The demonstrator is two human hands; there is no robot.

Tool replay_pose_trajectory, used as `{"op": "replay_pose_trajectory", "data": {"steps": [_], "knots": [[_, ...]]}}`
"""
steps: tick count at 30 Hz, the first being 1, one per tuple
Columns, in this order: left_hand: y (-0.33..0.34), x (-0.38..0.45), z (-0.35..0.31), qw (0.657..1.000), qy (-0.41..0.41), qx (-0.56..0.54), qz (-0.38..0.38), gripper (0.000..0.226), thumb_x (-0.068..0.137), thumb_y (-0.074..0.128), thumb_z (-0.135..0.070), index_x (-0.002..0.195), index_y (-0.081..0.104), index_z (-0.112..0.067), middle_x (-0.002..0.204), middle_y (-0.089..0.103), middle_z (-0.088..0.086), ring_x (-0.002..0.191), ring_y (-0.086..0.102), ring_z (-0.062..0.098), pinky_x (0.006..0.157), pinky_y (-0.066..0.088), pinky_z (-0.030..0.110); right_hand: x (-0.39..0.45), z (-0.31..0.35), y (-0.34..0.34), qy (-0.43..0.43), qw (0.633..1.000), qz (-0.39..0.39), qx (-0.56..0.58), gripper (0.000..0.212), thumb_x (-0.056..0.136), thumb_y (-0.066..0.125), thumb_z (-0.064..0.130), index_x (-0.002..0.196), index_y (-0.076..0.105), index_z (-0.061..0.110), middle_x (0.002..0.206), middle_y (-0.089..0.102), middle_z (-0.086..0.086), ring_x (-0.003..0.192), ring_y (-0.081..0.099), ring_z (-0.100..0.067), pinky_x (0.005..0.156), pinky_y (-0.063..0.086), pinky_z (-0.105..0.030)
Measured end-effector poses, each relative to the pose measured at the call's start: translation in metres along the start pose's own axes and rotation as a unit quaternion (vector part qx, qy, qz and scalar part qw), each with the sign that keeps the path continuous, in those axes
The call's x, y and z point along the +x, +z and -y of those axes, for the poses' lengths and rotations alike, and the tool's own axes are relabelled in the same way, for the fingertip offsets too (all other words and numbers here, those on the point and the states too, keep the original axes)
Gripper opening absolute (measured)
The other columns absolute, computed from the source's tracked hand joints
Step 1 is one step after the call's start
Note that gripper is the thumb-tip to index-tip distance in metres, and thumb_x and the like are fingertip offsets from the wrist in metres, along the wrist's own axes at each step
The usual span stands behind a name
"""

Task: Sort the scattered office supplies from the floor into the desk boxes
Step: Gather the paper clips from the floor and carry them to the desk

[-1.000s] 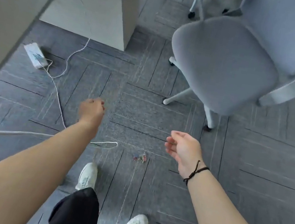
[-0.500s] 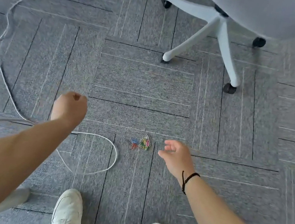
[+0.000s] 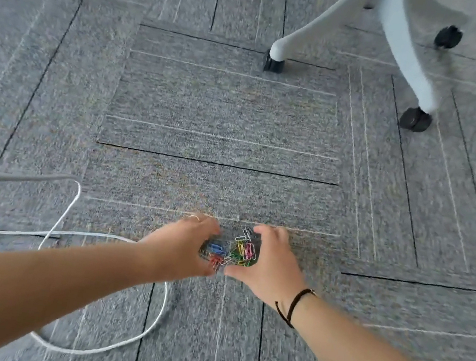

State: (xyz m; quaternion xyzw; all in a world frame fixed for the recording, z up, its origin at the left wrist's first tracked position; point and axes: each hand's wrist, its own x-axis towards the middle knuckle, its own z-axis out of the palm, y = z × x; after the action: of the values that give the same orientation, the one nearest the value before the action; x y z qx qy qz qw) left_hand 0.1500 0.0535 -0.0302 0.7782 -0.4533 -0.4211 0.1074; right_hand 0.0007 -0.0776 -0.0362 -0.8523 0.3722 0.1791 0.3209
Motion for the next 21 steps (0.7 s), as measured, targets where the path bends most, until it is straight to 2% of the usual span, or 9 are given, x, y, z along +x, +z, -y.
{"op": "replay_pose_trajectory", "data": {"steps": [4, 8, 10, 14, 17, 21], "knots": [[0.009, 0.007, -0.001, 0.999, -0.003, -0.011, -0.03, 0.059, 0.079, 0.082, -0.037, 0.129, 0.054, -0.024, 0.112, 0.056, -0.013, 0.1, 0.059, 0.006, 0.098, 0.052, 0.025, 0.005, -0.001, 0.002, -0.028, 0.999, -0.01, 0.019, 0.082, 0.071, 0.085, 0.048, 0.137, 0.044, 0.023, 0.127, 0.04, 0.005, 0.106, 0.053, -0.011, 0.094, 0.047, -0.024], [0.009, 0.007, -0.006, 0.996, -0.012, -0.08, -0.033, 0.056, 0.079, 0.084, -0.024, 0.128, 0.056, -0.019, 0.107, 0.059, -0.014, 0.097, 0.059, 0.005, 0.095, 0.051, 0.022, 0.004, 0.002, -0.005, -0.038, 0.997, 0.033, 0.059, 0.06, 0.073, 0.086, 0.031, 0.126, 0.06, 0.022, 0.111, 0.054, 0.007, 0.089, 0.06, -0.011, 0.081, 0.054, -0.025], [0.007, 0.004, -0.003, 0.994, -0.003, -0.099, -0.039, 0.055, 0.08, 0.083, -0.019, 0.128, 0.057, -0.019, 0.105, 0.059, -0.015, 0.095, 0.059, 0.002, 0.094, 0.052, 0.022, 0.001, -0.001, -0.008, -0.035, 0.995, 0.023, 0.091, 0.055, 0.074, 0.087, 0.029, 0.122, 0.062, 0.022, 0.106, 0.058, 0.008, 0.085, 0.064, -0.01, 0.076, 0.056, -0.025], [-0.002, 0.001, 0.015, 0.996, 0.008, -0.077, -0.049, 0.051, 0.084, 0.078, -0.015, 0.13, 0.056, -0.02, 0.105, 0.057, -0.014, 0.095, 0.057, 0.001, 0.087, 0.049, 0.013, -0.001, -0.012, -0.008, -0.051, 0.998, -0.022, 0.037, 0.065, 0.075, 0.084, 0.04, 0.132, 0.057, 0.023, 0.111, 0.053, 0.011, 0.083, 0.059, -0.004, 0.075, 0.049, -0.015], [-0.006, 0.003, 0.021, 0.998, 0.001, -0.044, -0.045, 0.045, 0.085, 0.078, -0.017, 0.125, 0.058, -0.02, 0.106, 0.058, -0.014, 0.098, 0.059, 0.003, 0.095, 0.049, 0.015, -0.002, -0.008, -0.001, -0.067, 0.998, -0.006, 0.015, 0.072, 0.077, 0.082, 0.042, 0.139, 0.052, 0.022, 0.117, 0.048, 0.009, 0.09, 0.053, -0.004, 0.087, 0.049, -0.019], [0.0, 0.006, 0.016, 0.997, -0.007, -0.064, -0.043, 0.036, 0.087, 0.073, -0.005, 0.118, 0.062, -0.02, 0.102, 0.064, -0.013, 0.095, 0.063, 0.002, 0.094, 0.053, 0.017, -0.004, 0.012, 0.014, -0.104, 0.994, 0.018, 0.018, 0.073, 0.078, 0.081, 0.04, 0.141, 0.05, 0.019, 0.113, 0.043, 0.011, 0.095, 0.047, -0.004, 0.095, 0.049, -0.025]]}}
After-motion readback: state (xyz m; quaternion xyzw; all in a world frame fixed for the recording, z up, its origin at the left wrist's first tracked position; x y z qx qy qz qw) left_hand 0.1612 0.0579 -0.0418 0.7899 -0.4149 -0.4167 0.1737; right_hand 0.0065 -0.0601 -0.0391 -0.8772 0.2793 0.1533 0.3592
